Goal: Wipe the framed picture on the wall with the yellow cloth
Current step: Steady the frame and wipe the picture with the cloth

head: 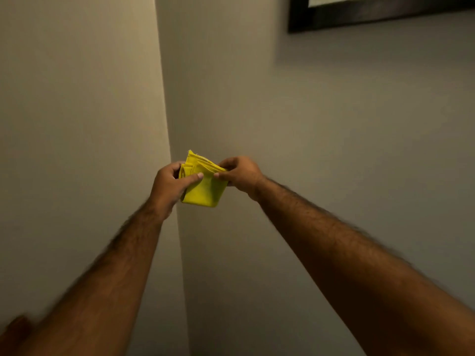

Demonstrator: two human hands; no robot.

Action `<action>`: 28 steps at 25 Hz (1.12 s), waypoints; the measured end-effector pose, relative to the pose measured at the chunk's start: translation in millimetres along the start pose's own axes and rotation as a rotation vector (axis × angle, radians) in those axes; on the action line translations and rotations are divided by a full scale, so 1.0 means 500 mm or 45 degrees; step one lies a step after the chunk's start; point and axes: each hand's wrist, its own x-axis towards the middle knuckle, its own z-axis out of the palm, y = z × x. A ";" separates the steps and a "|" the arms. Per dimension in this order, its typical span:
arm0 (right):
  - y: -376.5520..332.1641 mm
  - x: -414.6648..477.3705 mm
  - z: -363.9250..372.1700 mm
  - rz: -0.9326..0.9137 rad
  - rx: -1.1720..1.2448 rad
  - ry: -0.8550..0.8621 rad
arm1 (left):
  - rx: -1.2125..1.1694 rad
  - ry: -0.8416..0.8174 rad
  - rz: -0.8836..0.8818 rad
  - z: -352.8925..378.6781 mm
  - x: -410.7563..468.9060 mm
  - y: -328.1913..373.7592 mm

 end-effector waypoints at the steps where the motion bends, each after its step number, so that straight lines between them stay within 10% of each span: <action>1: -0.026 0.000 -0.037 -0.024 -0.010 0.040 | -0.012 -0.009 0.053 0.016 0.018 0.037; 17: -0.349 -0.050 -0.447 -0.418 -0.200 0.630 | -0.221 -0.011 0.486 0.192 0.209 0.470; 28: -0.454 -0.209 -0.978 -0.632 -1.385 1.525 | -0.126 0.406 0.772 0.246 0.423 0.825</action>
